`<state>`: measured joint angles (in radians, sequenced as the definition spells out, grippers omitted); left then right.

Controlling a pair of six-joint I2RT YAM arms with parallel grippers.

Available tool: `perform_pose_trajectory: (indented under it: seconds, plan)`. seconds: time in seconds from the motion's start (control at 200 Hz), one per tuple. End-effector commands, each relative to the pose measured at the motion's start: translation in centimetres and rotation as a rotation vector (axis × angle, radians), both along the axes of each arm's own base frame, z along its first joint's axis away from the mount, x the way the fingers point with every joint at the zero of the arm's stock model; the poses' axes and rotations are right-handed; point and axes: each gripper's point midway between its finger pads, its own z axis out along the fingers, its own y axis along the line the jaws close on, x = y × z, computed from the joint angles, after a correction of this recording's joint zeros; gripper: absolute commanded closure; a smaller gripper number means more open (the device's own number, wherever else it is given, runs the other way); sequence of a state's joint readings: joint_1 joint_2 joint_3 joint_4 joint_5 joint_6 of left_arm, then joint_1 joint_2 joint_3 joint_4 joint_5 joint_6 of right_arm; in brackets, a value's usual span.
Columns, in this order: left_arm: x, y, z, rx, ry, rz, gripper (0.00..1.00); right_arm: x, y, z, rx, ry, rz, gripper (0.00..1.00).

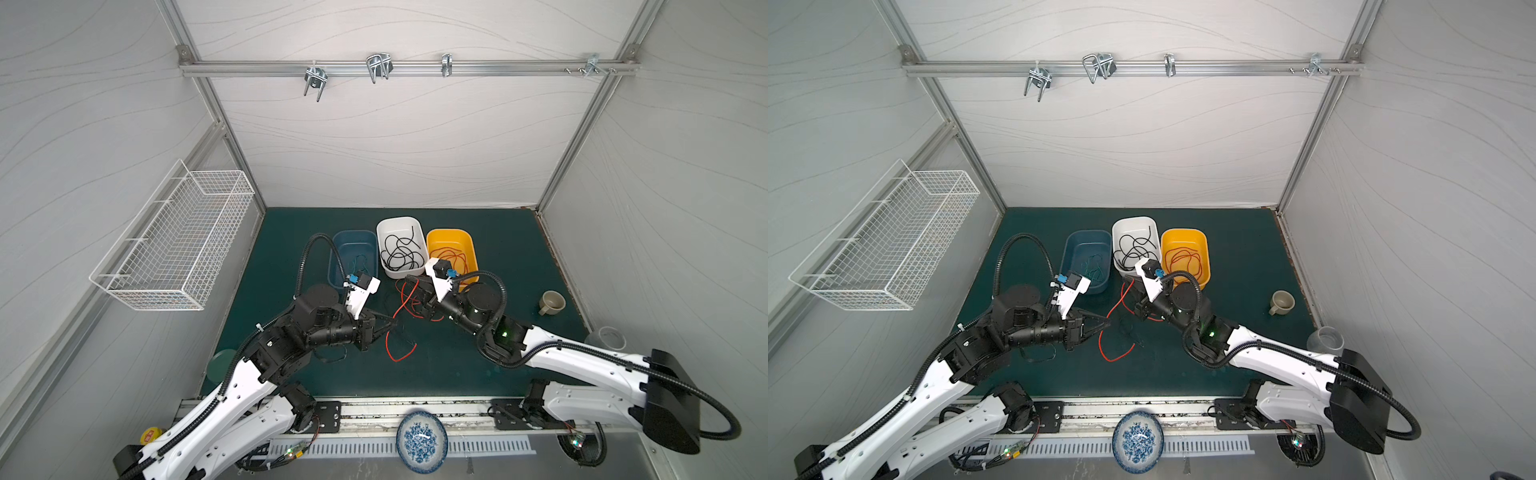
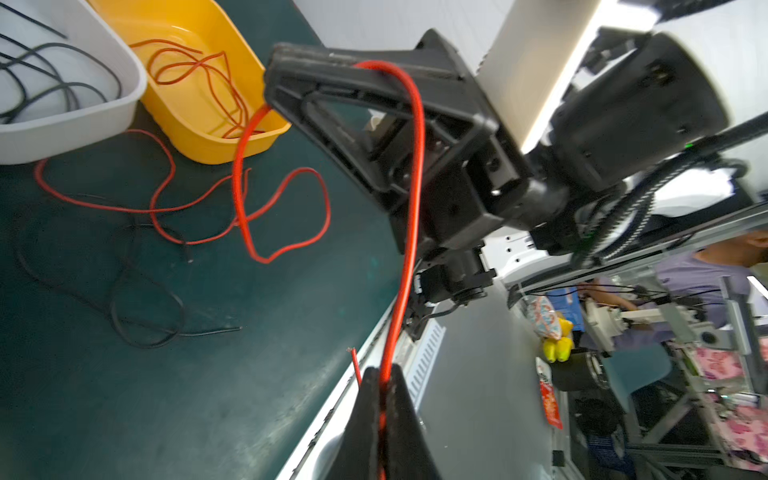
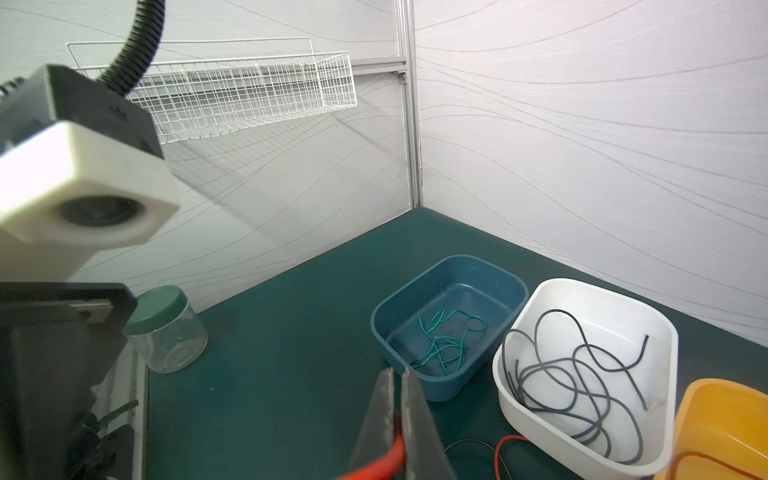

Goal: Untangle the cables
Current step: 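Close the right gripper on the red wire while the left gripper opens, then carry the red wire with the right gripper over the yellow bin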

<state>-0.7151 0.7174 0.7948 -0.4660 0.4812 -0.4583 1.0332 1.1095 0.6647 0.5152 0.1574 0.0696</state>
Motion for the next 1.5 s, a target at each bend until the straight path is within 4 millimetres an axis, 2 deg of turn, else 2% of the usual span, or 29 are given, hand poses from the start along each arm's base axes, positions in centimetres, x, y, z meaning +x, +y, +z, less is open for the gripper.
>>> perform_pose_trajectory:
  seconds: [0.0, 0.095, 0.275, 0.465, 0.545, 0.655, 0.83, 1.04, 1.24, 1.495]
  plan:
    - [1.0, 0.8, 0.4, 0.091, -0.085, 0.023, 0.79, 0.2, -1.2, 0.8, -0.022, -0.044, -0.05, 1.0]
    - [1.8, 1.2, -0.2, 0.159, -0.12, 0.038, 0.65, 0.3, -1.9, 1.1, -0.038, -0.055, -0.074, 1.0]
    - [4.8, 3.9, -1.1, 0.336, -0.235, 0.185, 0.52, 1.8, -3.9, 1.2, -0.089, -0.044, -0.164, 1.0]
    - [7.9, 8.4, -2.1, 0.462, -0.345, 0.463, 0.44, 5.7, -7.8, 0.9, -0.108, 0.074, -0.32, 1.0]
    - [8.4, 9.9, -2.9, 0.495, -0.364, 0.54, 0.42, 7.4, -9.2, 1.0, -0.107, 0.13, -0.379, 1.0]
    - [8.6, 11.0, -3.5, 0.524, -0.373, 0.588, 0.41, 10.0, -11.0, 0.7, -0.113, 0.205, -0.465, 1.0]
    - [8.7, 11.4, -4.1, 0.551, -0.363, 0.612, 0.4, 14.6, -13.4, -0.1, -0.095, 0.29, -0.595, 1.0]
    - [8.9, 11.4, -4.9, 0.581, -0.345, 0.606, 0.4, 19.3, -14.0, -1.7, -0.077, 0.334, -0.655, 1.0]
    - [8.9, 11.1, -5.2, 0.581, -0.339, 0.592, 0.4, 22.6, -13.7, -2.6, -0.083, 0.303, -0.687, 1.0]
    - [8.9, 11.1, -5.5, 0.588, -0.339, 0.588, 0.4, 25.6, -14.0, -6.0, -0.108, 0.331, -0.705, 1.0]
